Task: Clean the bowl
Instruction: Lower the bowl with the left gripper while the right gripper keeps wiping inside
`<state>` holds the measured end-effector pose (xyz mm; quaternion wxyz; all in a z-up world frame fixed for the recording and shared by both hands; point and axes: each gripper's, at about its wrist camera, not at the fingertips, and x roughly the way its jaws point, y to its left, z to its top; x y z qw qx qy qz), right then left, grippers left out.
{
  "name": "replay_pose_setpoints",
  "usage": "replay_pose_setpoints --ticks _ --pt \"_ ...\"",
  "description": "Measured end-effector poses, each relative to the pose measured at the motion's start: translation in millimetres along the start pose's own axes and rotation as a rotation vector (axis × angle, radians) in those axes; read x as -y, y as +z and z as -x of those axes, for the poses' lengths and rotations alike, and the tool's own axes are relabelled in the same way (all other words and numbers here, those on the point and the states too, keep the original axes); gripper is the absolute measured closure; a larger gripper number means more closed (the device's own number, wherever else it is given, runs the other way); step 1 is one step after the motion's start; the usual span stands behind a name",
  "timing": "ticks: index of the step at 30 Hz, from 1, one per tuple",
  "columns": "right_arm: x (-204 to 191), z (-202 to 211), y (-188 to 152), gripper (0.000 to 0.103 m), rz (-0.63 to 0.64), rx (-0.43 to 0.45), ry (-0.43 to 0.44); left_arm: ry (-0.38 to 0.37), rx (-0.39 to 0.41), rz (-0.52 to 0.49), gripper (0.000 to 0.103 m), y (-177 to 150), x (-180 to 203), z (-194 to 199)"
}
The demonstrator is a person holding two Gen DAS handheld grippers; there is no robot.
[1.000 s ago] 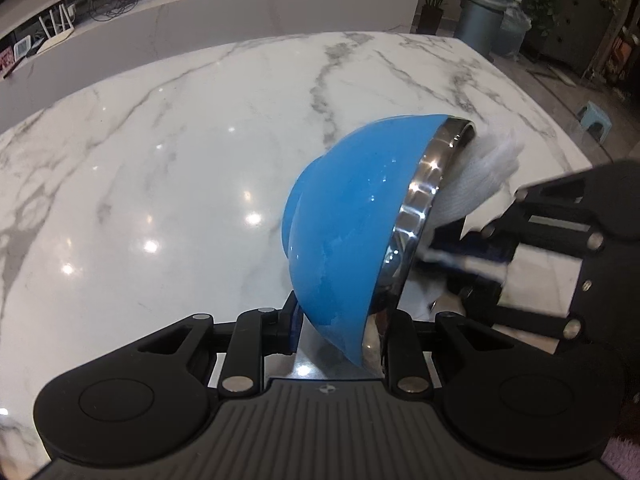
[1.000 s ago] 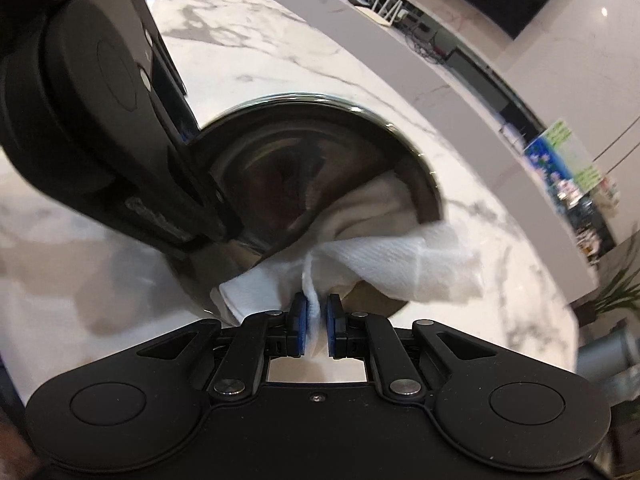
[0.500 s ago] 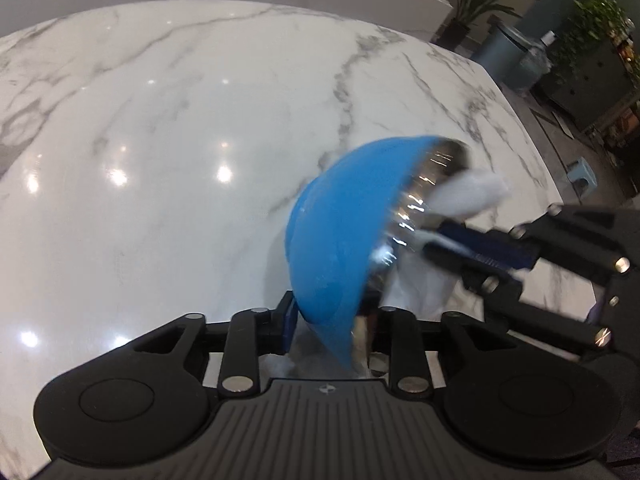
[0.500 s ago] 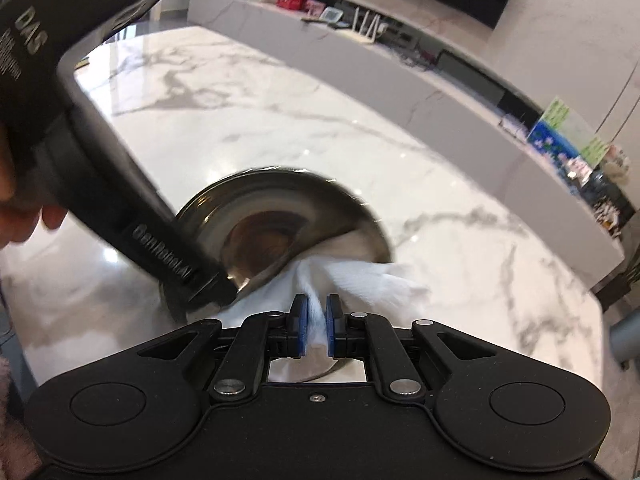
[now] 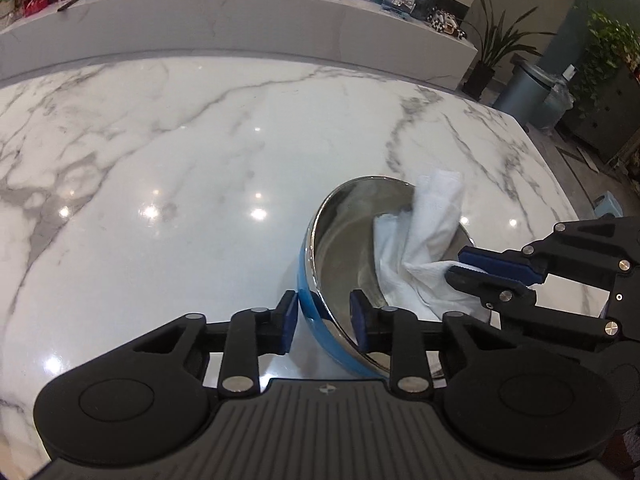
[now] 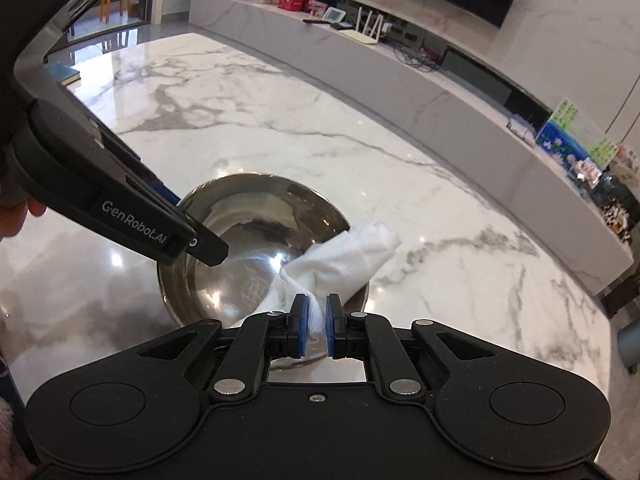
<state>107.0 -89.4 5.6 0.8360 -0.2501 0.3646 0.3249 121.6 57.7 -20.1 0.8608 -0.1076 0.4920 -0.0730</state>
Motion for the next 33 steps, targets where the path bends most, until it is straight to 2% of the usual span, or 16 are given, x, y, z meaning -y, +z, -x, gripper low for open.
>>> replay_pose_setpoints --ticks 4,8,13,14,15,16,20,22,23,26,27,33 --pt "8 -7 10 0.094 -0.051 -0.02 0.02 -0.017 -0.008 0.018 0.078 -2 -7 -3" --pt "20 -23 29 0.089 -0.103 -0.089 0.082 -0.019 -0.003 -0.003 0.078 -1 -7 -5" --pt "27 -44 47 0.069 -0.112 -0.197 0.136 -0.011 0.008 -0.037 0.078 1 -8 -3" --pt "26 -48 49 0.069 -0.103 -0.22 0.139 0.003 0.007 -0.043 0.073 1 -8 -3" --pt "25 -52 51 0.069 -0.091 -0.239 0.137 0.017 0.006 -0.05 0.062 2 -9 -3" --pt "24 -55 53 0.069 -0.078 -0.25 0.135 0.03 0.008 -0.051 0.059 3 -10 -2" --pt "13 -61 55 0.068 0.0 -0.282 0.122 0.036 0.004 -0.028 0.054 8 -19 2" --pt "7 -61 55 0.069 0.042 -0.292 0.115 0.035 -0.003 -0.045 0.056 10 -18 2" --pt "5 -61 54 0.07 0.059 -0.296 0.112 0.027 -0.004 -0.054 0.061 11 -18 2" --pt "1 -61 52 0.075 0.075 -0.306 0.111 -0.009 -0.006 -0.07 0.086 13 -16 3" --pt "1 -60 51 0.077 0.071 -0.31 0.116 -0.022 -0.008 -0.074 0.089 12 -15 3" --pt "5 -54 47 0.081 0.035 -0.285 0.146 -0.07 -0.009 -0.061 0.088 12 -19 3"
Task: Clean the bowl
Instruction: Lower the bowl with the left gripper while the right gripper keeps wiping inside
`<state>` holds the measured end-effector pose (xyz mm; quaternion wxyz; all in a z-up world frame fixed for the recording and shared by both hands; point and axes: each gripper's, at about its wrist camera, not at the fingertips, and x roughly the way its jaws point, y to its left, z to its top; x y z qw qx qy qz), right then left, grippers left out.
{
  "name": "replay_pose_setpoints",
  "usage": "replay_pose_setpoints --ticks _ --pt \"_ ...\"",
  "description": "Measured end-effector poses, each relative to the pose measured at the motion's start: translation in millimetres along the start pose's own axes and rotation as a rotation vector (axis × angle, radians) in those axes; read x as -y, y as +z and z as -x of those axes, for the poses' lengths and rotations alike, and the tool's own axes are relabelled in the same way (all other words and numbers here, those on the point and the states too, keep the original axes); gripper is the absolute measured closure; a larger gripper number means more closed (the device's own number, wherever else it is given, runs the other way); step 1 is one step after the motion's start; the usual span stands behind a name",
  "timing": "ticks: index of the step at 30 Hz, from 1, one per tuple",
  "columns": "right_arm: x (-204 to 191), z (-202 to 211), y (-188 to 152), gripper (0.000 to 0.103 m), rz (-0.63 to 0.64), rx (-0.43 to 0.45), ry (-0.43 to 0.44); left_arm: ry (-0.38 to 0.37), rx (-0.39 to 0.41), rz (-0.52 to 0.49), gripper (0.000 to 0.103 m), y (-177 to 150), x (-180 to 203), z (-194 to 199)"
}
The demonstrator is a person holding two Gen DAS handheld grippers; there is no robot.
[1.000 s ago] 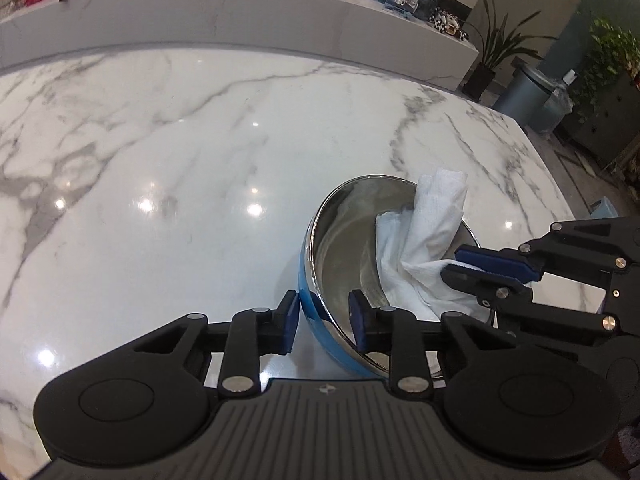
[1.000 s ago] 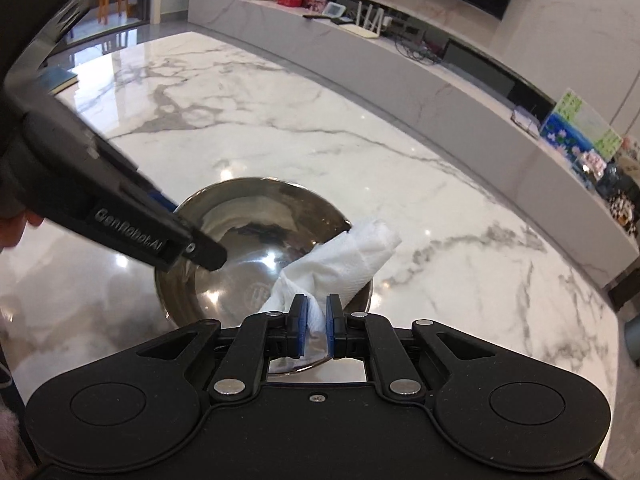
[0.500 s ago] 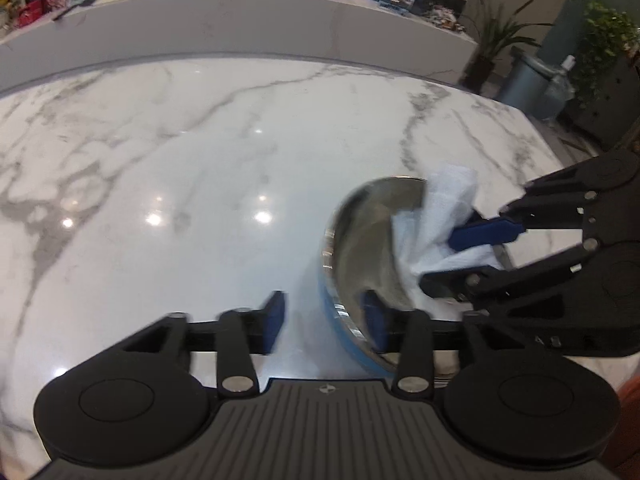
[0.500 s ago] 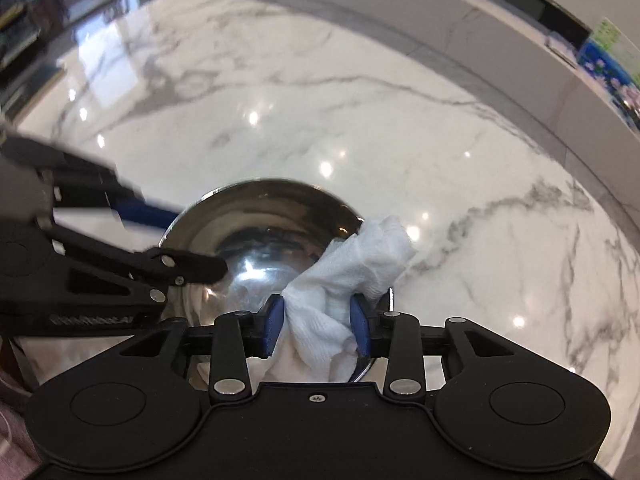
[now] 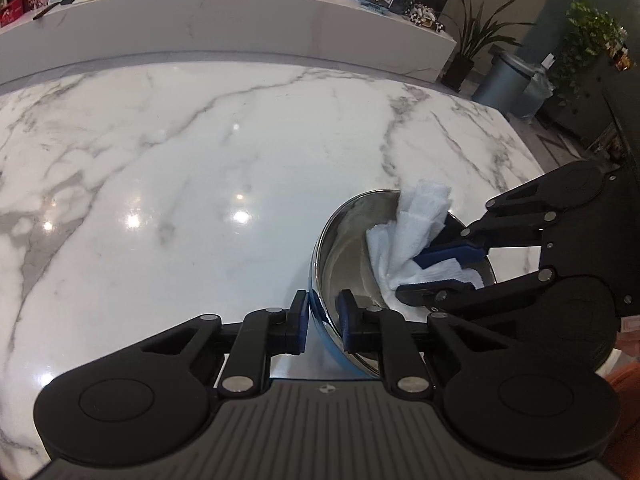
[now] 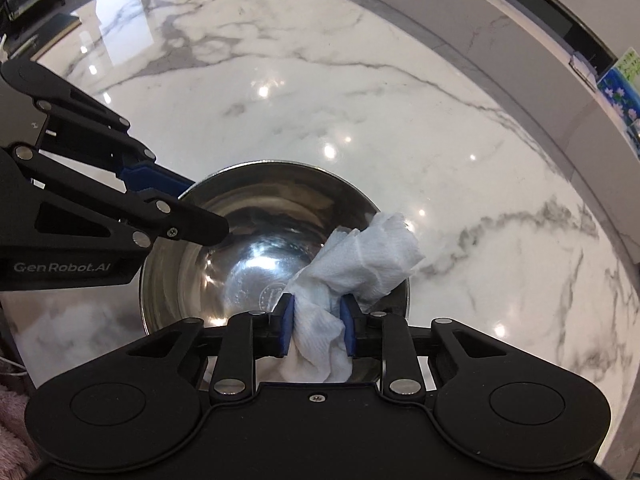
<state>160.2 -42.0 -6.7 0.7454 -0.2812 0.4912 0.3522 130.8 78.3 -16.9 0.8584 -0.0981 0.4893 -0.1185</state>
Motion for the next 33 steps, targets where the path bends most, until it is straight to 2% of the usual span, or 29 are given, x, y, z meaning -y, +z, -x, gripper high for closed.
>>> replay_pose_setpoints --ticks 7,10,18,23,27,33 --pt "5 -3 3 0.082 -0.067 0.07 0.091 0.017 0.0 0.006 0.088 1 4 -2" --pt "2 -3 5 0.083 -0.059 0.079 0.159 0.026 0.0 0.024 0.089 1 5 -3" --pt "4 4 2 0.086 -0.04 0.07 0.267 0.035 -0.011 0.038 0.089 -1 6 -5" --pt "-4 -2 0 0.086 -0.011 0.071 0.238 0.053 -0.02 0.013 0.089 -3 11 -9" --pt "-17 -2 -1 0.087 0.055 0.073 0.151 0.07 -0.021 -0.009 0.087 -5 15 -9" --pt "-19 1 -6 0.089 0.074 0.068 -0.02 0.082 -0.025 -0.015 0.087 -7 16 -8"
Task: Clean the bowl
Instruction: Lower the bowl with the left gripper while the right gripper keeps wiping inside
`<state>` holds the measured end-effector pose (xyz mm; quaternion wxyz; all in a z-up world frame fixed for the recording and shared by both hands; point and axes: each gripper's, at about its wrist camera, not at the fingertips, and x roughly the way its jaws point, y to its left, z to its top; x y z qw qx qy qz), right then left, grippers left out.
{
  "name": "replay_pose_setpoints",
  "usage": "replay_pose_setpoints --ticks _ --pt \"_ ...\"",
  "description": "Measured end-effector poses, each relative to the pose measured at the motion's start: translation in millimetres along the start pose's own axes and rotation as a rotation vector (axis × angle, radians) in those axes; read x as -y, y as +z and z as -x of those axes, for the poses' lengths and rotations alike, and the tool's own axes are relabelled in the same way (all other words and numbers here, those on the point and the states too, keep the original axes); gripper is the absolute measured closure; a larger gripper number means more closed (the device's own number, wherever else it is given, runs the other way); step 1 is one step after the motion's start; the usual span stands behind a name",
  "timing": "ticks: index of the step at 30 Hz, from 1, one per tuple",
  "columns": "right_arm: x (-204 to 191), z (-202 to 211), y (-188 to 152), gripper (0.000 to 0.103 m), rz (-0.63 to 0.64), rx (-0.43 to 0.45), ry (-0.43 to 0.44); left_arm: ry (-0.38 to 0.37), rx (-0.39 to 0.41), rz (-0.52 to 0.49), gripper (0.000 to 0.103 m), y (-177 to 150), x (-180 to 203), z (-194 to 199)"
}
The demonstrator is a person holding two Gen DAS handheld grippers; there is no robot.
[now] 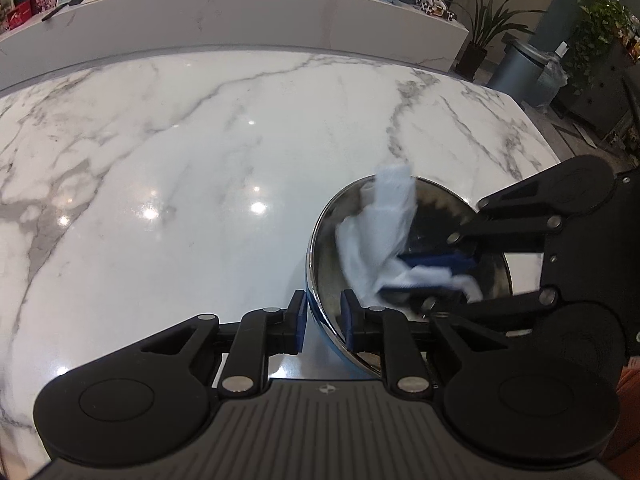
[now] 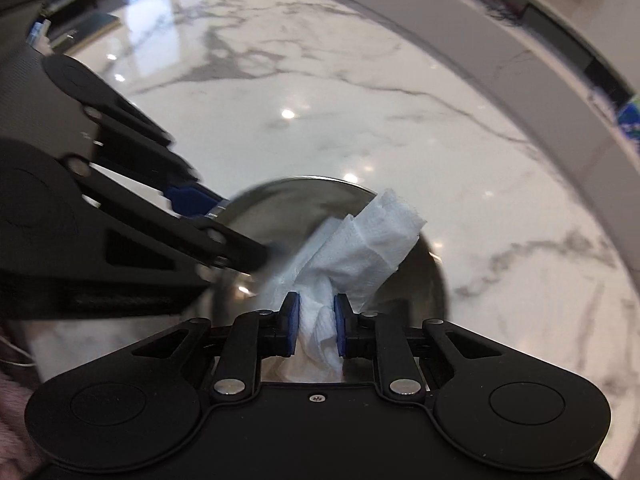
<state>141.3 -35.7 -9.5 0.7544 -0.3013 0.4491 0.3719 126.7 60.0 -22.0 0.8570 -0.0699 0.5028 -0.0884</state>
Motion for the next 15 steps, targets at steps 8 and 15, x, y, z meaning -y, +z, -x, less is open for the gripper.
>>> replay_pose_setpoints --ticks 8,15 --pt "18 11 -7 0.091 -0.055 0.014 -0.066 -0.029 0.01 0.024 0.085 -4 -5 2" --pt "15 3 -10 0.09 -0.134 0.029 0.024 -0.035 0.014 0.044 0.085 -5 -5 2"
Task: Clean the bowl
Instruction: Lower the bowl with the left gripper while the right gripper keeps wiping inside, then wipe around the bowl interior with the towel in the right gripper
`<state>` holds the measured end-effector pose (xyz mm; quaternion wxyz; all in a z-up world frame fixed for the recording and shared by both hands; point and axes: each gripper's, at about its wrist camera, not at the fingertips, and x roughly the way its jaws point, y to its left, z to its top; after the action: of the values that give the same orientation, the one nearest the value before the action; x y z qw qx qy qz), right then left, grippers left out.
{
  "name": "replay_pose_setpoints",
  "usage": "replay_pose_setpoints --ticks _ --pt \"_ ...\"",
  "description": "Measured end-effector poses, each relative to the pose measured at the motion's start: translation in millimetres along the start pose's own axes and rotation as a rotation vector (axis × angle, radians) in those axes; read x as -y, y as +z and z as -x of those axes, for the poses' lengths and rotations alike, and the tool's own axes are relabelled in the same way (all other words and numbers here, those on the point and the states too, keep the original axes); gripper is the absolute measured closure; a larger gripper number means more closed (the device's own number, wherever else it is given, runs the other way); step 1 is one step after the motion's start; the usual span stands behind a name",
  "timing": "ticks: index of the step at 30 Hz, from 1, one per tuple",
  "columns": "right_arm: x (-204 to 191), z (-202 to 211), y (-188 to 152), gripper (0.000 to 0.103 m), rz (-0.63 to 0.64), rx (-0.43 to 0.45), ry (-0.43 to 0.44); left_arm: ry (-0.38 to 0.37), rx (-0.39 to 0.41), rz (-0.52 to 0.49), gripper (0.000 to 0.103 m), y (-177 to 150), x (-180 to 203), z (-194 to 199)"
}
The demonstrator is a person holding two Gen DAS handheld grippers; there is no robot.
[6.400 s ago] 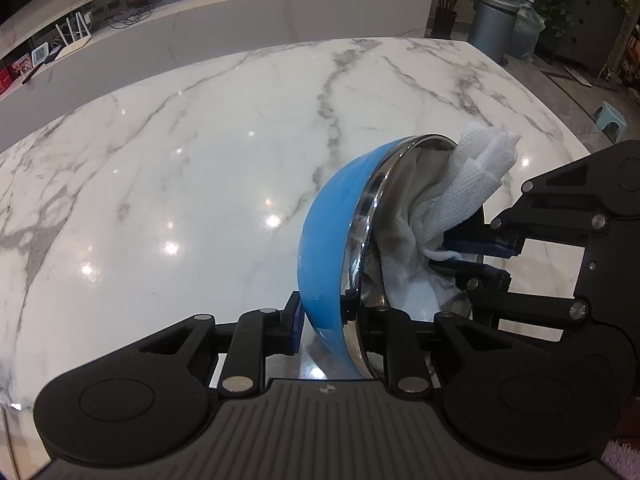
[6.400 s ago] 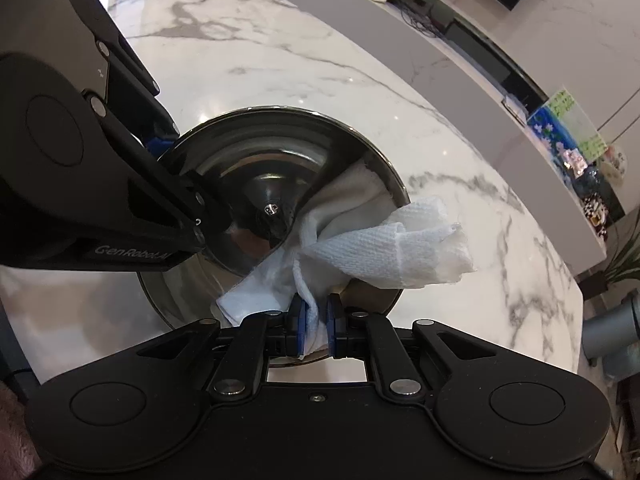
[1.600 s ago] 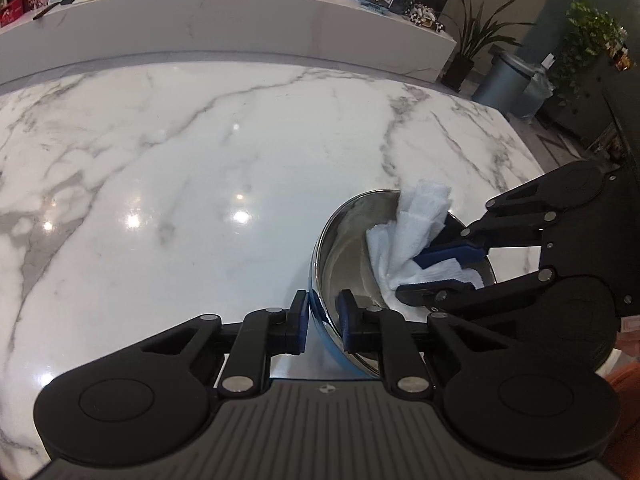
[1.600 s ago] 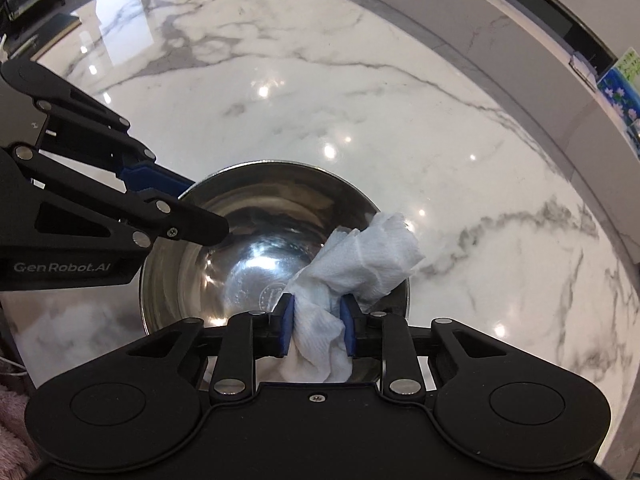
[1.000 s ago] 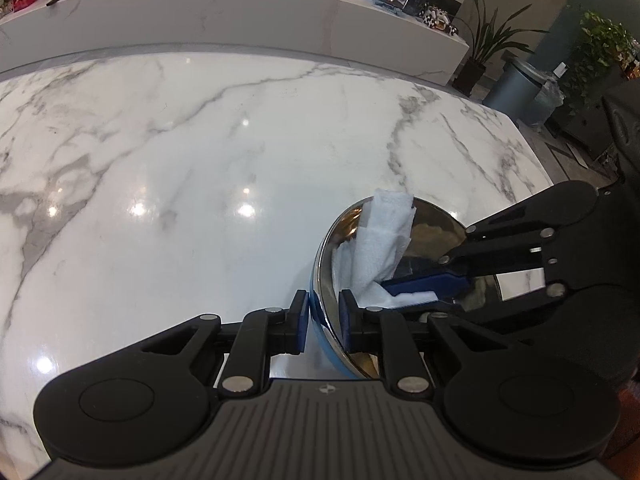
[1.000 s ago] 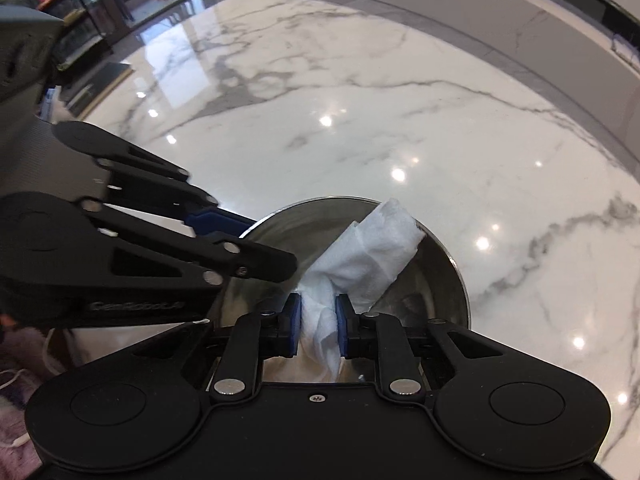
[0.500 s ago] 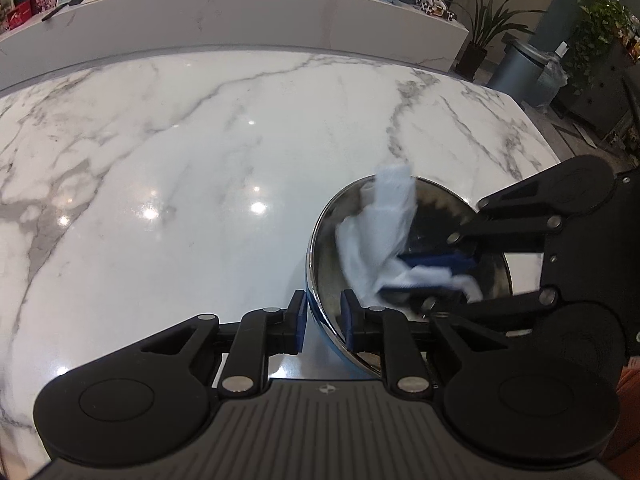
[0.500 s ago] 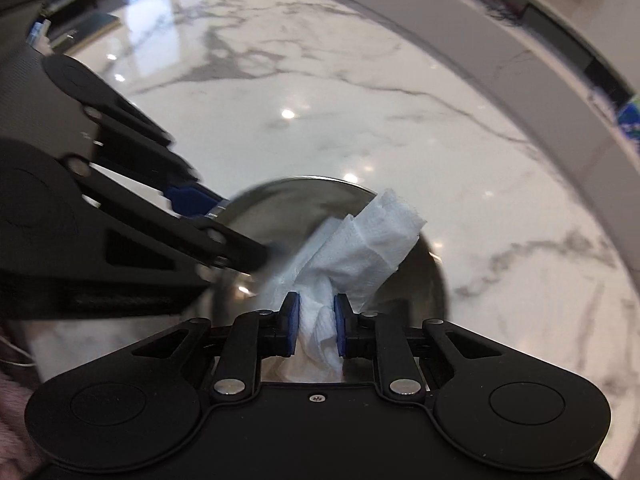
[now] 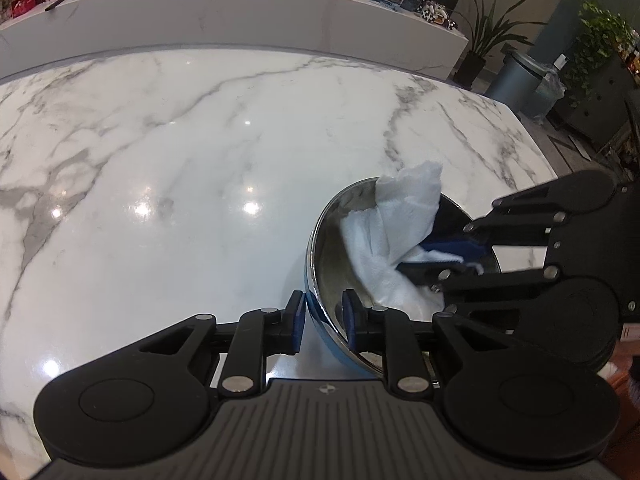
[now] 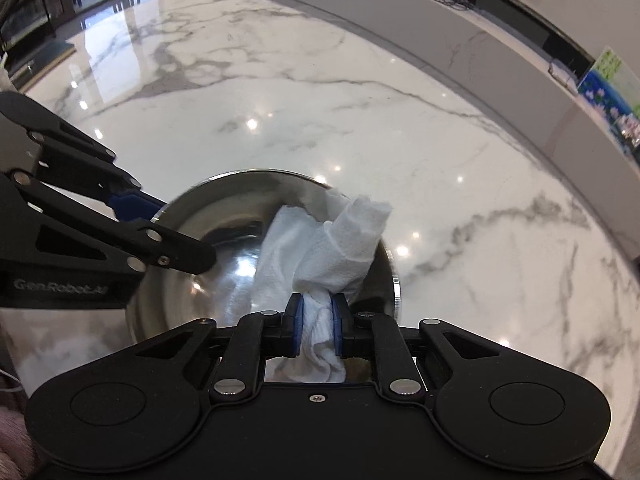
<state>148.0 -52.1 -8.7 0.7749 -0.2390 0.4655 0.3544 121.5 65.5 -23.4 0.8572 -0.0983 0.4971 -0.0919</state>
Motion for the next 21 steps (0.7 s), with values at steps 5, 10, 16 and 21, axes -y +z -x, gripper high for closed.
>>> replay_pose_setpoints --ticks 5,10,16,21 --pt "-3 3 -1 0.089 -0.03 -0.002 0.121 0.002 -0.001 0.022 0.085 -1 1 -1" --pt "-5 8 -2 0.09 -0.047 -0.03 0.243 0.006 -0.01 0.023 0.086 -2 5 -2" --pt "-19 7 -6 0.091 0.046 -0.09 0.185 0.043 -0.011 -0.011 0.086 -4 11 -4" --pt "-19 9 -8 0.091 0.084 -0.102 0.095 0.045 -0.014 -0.02 0.086 -4 11 -3"
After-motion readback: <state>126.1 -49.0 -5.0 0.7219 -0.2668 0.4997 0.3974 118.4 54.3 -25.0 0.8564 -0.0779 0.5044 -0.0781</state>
